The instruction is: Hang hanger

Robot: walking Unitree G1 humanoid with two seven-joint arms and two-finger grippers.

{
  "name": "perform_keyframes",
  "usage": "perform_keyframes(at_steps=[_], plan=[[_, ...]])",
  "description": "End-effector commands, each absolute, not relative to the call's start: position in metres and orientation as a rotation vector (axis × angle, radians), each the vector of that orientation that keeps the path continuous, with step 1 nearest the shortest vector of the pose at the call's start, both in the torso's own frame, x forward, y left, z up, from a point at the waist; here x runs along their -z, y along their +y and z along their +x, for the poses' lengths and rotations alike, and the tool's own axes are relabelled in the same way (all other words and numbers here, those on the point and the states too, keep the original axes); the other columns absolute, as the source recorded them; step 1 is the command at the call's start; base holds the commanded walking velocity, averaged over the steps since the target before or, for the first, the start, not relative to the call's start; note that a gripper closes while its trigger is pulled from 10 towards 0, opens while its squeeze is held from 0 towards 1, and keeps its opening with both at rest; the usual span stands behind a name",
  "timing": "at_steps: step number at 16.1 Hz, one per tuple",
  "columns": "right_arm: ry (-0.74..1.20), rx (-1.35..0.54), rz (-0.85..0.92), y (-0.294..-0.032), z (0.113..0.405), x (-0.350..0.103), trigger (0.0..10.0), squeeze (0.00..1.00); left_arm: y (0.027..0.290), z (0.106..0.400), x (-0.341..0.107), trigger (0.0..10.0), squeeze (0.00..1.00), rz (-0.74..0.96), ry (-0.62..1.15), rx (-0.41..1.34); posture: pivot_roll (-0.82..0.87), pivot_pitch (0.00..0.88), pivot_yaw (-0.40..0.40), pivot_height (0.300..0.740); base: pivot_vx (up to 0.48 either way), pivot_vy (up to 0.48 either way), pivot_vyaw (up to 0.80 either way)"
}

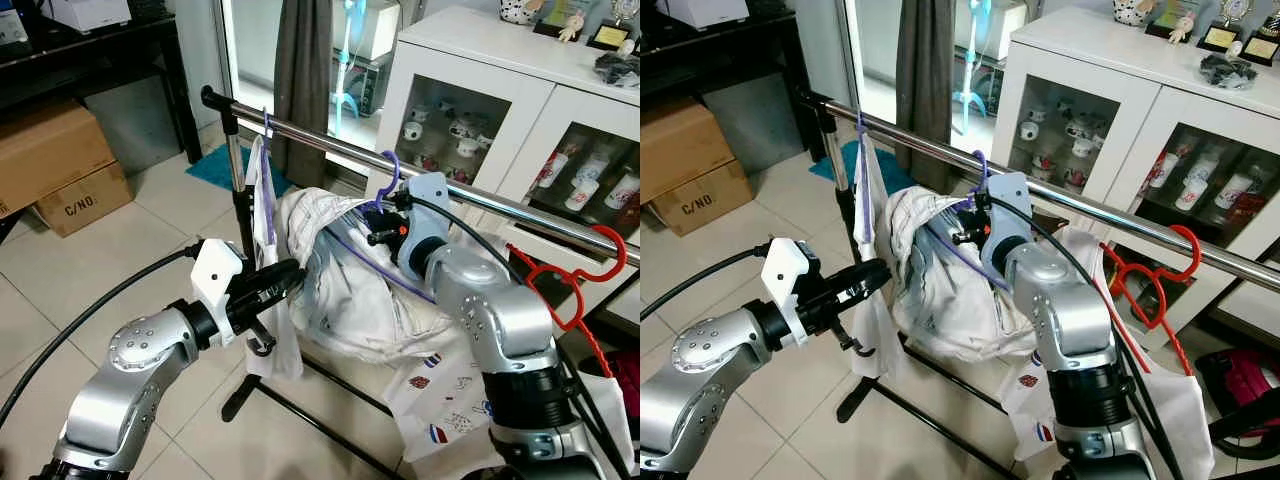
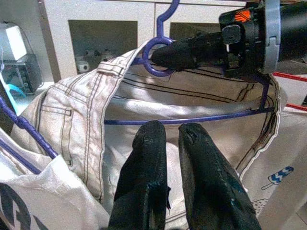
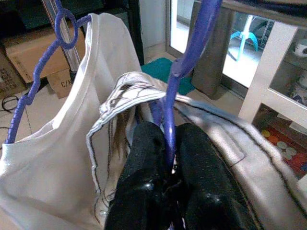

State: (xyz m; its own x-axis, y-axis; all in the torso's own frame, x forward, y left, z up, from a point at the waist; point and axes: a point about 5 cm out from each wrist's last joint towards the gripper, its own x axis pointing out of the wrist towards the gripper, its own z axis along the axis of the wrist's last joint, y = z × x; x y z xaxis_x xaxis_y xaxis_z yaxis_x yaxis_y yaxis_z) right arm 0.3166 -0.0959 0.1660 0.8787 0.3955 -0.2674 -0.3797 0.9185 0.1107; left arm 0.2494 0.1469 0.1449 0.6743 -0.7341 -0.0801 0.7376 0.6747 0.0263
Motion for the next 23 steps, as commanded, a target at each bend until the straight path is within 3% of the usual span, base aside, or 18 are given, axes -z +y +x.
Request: perform_keyframes(at_steps=[1, 8, 10, 13, 18, 19, 22, 23], plan=[[0.238, -0.431, 0.079, -0.091, 0.314, -0.176, 0.0, 0.00, 0.150, 0.252, -0.146, 10.0, 0.00, 0.061, 0.063, 0.787, -0.11, 0.000, -0.063, 0.740, 0.000, 0.000, 0.00], [0.024, -0.407, 0.190, -0.110, 0.296, -0.210, 0.0, 0.00, 0.157, 0.252, -0.152, 10.0, 0.00, 0.045, 0.042, 0.589, -0.07, 0.000, -0.104, 0.740, 0.000, 0.000, 0.00], [0.003, -0.431, 0.137, -0.111, 0.285, -0.210, 0.0, 0.00, 0.156, 0.248, -0.151, 10.0, 0.00, 0.040, 0.051, 0.589, -0.08, 0.000, -0.105, 0.740, 0.000, 0.000, 0.00], [0.094, -0.519, -0.015, -0.114, 0.261, -0.181, 0.0, 0.00, 0.157, 0.247, -0.142, 10.0, 0.00, 0.065, 0.089, 0.552, -0.10, 0.000, -0.112, 0.740, 0.000, 0.000, 0.00], [0.257, -0.330, 0.119, -0.131, 0.253, -0.135, 0.0, 0.00, 0.160, 0.240, -0.129, 10.0, 0.00, 0.041, 0.122, 0.461, -0.08, 0.000, -0.124, 0.740, 0.000, 0.000, 0.00], [0.274, -0.330, 0.151, -0.131, 0.256, -0.129, 10.0, 0.00, 0.159, 0.237, -0.130, 10.0, 0.00, 0.035, 0.122, 0.456, -0.07, 0.000, -0.120, 0.740, 0.000, 0.000, 0.00], [0.283, -0.291, 0.087, -0.134, 0.255, -0.121, 10.0, 0.00, 0.162, 0.234, -0.128, 10.0, 0.00, 0.036, 0.134, 0.458, -0.07, 0.000, -0.111, 0.740, 0.000, 0.000, -0.53], [0.266, -0.281, 0.162, -0.135, 0.254, -0.123, 10.0, 0.00, 0.162, 0.235, -0.128, 10.0, 0.00, 0.038, 0.133, 0.458, -0.07, 0.000, -0.111, 0.740, 0.000, 0.000, -0.80]])
